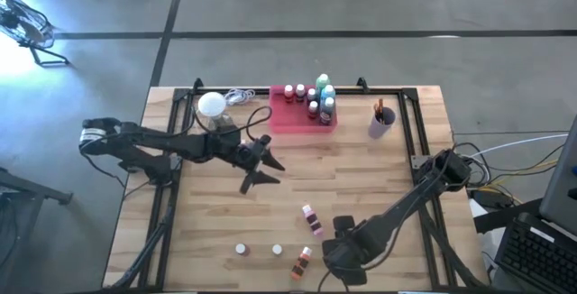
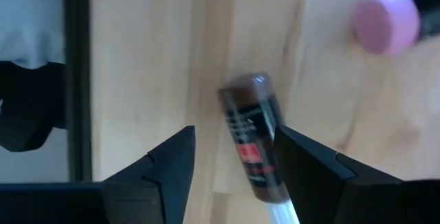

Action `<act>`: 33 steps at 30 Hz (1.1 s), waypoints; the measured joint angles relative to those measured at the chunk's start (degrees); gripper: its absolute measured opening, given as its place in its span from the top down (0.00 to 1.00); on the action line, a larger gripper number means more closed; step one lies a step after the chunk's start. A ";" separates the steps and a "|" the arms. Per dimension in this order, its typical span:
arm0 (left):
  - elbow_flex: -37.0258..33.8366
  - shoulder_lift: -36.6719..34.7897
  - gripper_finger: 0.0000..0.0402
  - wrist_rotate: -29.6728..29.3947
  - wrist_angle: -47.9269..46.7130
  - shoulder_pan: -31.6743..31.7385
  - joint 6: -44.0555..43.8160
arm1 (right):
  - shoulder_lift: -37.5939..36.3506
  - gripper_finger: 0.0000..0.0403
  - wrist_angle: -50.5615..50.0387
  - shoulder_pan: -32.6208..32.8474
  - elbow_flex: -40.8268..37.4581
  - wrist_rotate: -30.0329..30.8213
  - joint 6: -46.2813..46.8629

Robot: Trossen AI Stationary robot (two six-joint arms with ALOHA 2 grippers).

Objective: Pick & Place Paint Supplies
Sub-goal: Put the dark brown black paint bottle into the pink bin

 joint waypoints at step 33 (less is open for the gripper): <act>0.00 -0.02 0.47 -2.54 -0.05 0.00 0.02 | -0.08 0.68 11.24 -0.88 -11.39 0.06 -1.67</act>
